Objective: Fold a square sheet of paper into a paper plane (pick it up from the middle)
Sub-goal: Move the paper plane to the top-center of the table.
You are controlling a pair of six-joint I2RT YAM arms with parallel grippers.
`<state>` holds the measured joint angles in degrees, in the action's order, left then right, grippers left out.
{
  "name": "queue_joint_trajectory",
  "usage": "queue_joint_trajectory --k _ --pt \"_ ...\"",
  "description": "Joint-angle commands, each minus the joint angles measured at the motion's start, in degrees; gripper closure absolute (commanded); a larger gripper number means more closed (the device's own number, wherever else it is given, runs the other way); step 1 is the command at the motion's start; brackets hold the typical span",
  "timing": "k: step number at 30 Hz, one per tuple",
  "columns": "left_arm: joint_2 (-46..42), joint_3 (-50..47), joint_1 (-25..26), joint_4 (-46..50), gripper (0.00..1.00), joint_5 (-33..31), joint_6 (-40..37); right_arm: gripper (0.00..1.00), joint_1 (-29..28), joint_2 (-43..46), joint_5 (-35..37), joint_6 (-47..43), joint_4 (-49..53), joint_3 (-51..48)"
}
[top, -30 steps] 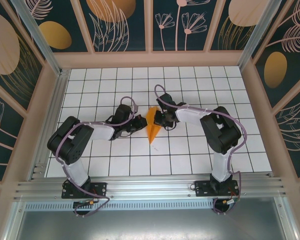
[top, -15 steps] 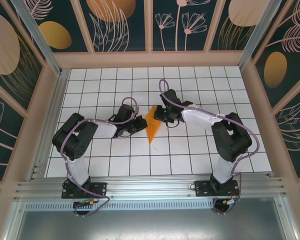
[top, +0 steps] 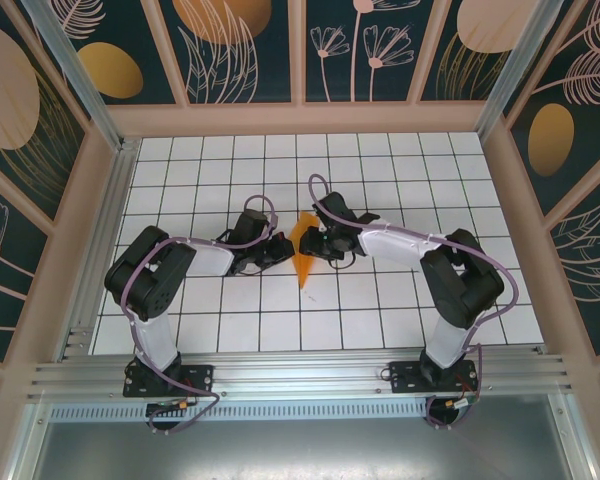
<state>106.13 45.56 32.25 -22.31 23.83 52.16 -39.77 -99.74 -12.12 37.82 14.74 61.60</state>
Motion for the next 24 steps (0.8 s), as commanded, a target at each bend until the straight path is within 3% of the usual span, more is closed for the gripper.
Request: queue_joint_trajectory --k 1,11,19,24 --pt "-1.03 0.67 0.18 -0.41 0.95 1.94 -0.08 0.63 -0.74 0.35 -0.79 -0.36 -1.00 0.03" --pt "-2.11 -0.64 0.14 -3.19 0.92 6.43 1.09 0.61 -1.54 -1.20 0.15 -1.53 -0.51 0.28" --pt "-3.83 -1.42 -0.08 -3.93 1.00 7.52 1.67 0.61 -2.00 -2.50 1.30 -1.88 0.15 0.87" --pt "-7.47 -1.95 -1.55 -1.31 1.00 6.53 0.51 0.60 -2.32 -2.48 2.62 -1.89 1.21 1.33"
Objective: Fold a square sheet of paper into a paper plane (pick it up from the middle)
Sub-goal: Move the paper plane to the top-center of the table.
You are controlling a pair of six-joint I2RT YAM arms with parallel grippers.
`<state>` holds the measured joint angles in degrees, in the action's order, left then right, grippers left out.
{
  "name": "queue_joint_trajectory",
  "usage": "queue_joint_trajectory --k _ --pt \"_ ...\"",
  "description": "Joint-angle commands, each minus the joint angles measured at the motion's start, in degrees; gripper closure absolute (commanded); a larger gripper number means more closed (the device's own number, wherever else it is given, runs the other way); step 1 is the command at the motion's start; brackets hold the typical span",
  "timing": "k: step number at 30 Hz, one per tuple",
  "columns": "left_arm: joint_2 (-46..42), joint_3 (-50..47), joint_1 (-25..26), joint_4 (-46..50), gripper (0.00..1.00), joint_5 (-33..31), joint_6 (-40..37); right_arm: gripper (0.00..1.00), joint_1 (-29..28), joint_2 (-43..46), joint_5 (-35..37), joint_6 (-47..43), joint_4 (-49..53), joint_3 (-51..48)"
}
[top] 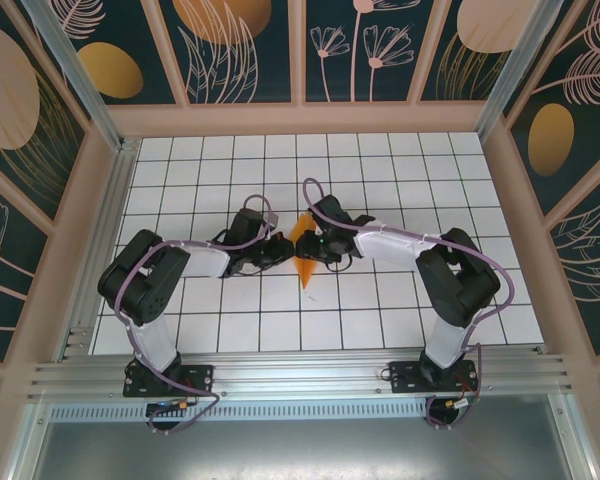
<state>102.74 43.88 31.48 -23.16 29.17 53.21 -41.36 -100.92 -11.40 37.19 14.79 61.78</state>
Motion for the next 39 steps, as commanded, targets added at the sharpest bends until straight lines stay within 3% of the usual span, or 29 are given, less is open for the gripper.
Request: queue_joint_trajectory --k 1,8,14,25,32,39 --pt "-5.50 -0.19 -1.27 1.04 1.00 0.22 -1.16 0.59 -0.74 -1.19 1.93 -1.16 1.30 1.23" --pt "-11.86 0.59 -3.35 11.90 0.97 -10.86 -5.49 0.50 -1.71 -2.33 4.73 0.88 4.17 3.67" --pt "-13.61 0.75 -3.79 15.72 0.96 -16.95 -6.71 0.55 -1.86 -3.88 8.03 5.45 8.11 6.12" --pt "-13.78 -0.44 -5.10 16.21 0.96 -18.53 -6.70 0.59 -4.82 -8.12 14.61 9.28 15.38 12.16" --pt "-14.61 -1.66 -6.25 16.26 0.97 -19.08 -6.68 0.75 -6.08 -10.74 17.38 11.01 18.44 14.95" --pt "-14.58 -1.87 -6.52 16.13 0.97 -18.72 -6.89 0.74 -6.71 -11.48 19.62 11.07 19.84 16.28"
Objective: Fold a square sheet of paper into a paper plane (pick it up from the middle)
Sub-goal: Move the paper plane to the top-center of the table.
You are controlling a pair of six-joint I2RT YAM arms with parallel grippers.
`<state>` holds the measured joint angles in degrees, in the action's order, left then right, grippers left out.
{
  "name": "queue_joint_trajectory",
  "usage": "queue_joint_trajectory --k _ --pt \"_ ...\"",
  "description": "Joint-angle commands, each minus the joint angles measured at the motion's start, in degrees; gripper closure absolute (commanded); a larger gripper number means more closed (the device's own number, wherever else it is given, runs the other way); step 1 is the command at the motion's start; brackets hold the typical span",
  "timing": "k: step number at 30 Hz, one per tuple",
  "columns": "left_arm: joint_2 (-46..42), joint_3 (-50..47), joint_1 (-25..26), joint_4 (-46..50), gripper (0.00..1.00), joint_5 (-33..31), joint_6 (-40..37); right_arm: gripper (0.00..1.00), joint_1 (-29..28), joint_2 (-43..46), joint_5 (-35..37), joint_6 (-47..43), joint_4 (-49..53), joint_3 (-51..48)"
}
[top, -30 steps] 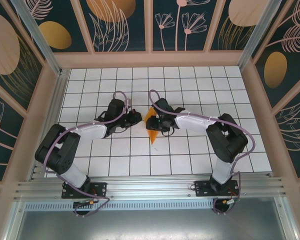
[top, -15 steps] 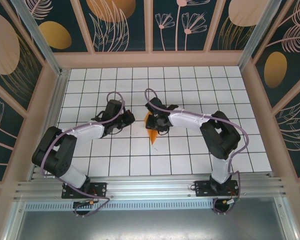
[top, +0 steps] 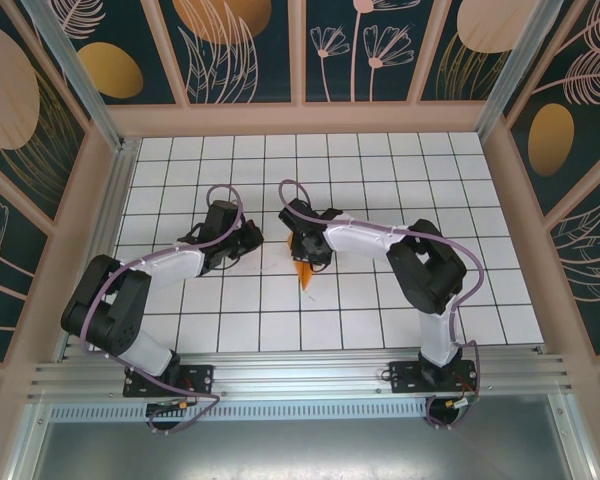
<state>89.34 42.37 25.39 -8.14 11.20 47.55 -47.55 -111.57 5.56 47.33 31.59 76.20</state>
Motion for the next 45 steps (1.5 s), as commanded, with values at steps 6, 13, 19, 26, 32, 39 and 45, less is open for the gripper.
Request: queue_joint_trajectory --k 6,13,19,26,32,39,45 --pt "-0.81 -0.23 -0.54 1.27 0.97 -0.98 -1.32 0.93 -0.61 -1.03 3.94 0.80 3.76 2.43" --pt "-1.74 -0.54 -1.55 1.47 0.96 -1.52 -1.05 0.99 2.74 0.95 9.10 -9.66 3.22 6.58" --pt "-1.83 -0.22 -1.83 1.39 0.94 -1.62 -0.88 0.99 10.85 -4.71 1.67 -22.71 1.48 12.67" --pt "-1.08 -0.20 -1.83 1.26 0.94 -1.01 -0.57 0.96 13.31 -13.83 2.43 -27.65 5.64 23.27" --pt "-0.51 -0.45 -1.83 1.29 0.94 -1.09 -0.70 0.83 13.33 -17.50 4.61 -26.98 8.31 26.71" --pt "-0.13 -0.31 -1.83 1.29 0.94 -0.92 -1.07 0.73 13.27 -18.33 5.38 -25.71 8.86 25.91" --pt "0.04 -0.51 -1.81 1.35 0.94 -1.00 -1.05 0.69 12.53 -19.70 5.02 -25.53 9.10 26.72"
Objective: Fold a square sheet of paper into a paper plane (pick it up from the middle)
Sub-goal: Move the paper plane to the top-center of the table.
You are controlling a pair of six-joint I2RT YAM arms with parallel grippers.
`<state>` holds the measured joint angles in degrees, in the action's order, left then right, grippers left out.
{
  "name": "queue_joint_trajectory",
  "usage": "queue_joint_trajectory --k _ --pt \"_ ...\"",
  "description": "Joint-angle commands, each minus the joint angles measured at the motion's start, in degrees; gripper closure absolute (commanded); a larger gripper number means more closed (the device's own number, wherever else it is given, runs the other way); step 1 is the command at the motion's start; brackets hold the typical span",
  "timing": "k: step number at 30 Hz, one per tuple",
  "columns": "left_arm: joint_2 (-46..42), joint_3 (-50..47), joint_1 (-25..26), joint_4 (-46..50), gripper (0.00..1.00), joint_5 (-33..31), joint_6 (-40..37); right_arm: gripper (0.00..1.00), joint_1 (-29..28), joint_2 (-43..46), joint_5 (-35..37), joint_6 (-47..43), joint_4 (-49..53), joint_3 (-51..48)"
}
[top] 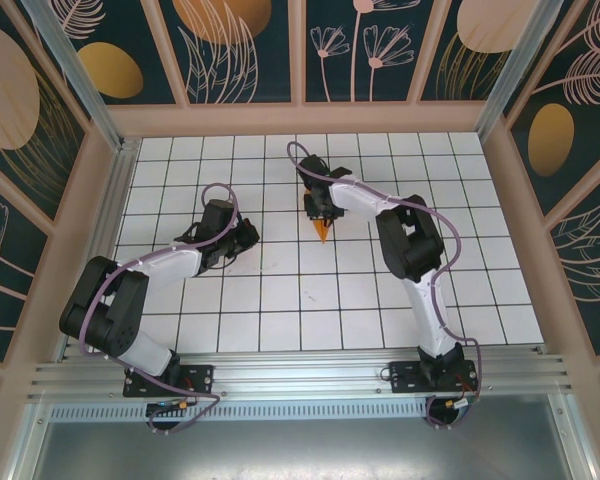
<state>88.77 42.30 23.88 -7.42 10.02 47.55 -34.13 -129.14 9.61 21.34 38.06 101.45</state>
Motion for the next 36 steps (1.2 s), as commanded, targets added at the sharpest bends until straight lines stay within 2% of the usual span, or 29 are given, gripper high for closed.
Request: queue_joint_trajectory --k 1,3,6,13,17,19,25,31,36 --pt "0.62 -0.51 -0.32 0.57 0.94 0.15 -0.99 0.69 -1.03 -2.62 1.12 0.52 2.88 1.79" --pt "0.74 -0.60 -0.30 0.65 0.94 0.09 -1.12 0.69 -1.37 -3.67 1.34 0.69 3.45 2.31" --pt "0.79 -0.62 -0.32 0.74 0.94 -0.02 -1.25 0.73 -2.38 -5.53 5.64 1.05 6.00 4.19" --pt "0.75 -0.62 -0.32 1.00 0.94 -0.08 -1.47 0.75 -2.26 -6.21 3.38 2.37 5.86 3.54" --pt "0.64 -0.34 -0.29 1.25 0.94 -0.49 -1.67 0.73 -2.37 -5.89 4.28 2.61 7.63 6.81" --pt "0.37 0.03 -0.32 1.52 0.94 -1.08 -1.74 0.70 -2.49 -5.39 5.58 2.67 9.20 10.15" --pt "-2.06 2.09 -0.32 4.02 0.93 -6.77 -2.11 0.40 -2.57 1.10 7.26 3.61 8.86 13.84" --pt "-6.31 5.16 -0.32 8.03 0.87 -14.47 -3.22 0.29 -2.39 9.07 9.51 4.58 6.28 12.26" --pt "-11.13 8.63 -0.32 12.09 0.77 -24.65 -6.12 0.17 -1.43 21.37 16.42 4.47 -2.29 3.53"
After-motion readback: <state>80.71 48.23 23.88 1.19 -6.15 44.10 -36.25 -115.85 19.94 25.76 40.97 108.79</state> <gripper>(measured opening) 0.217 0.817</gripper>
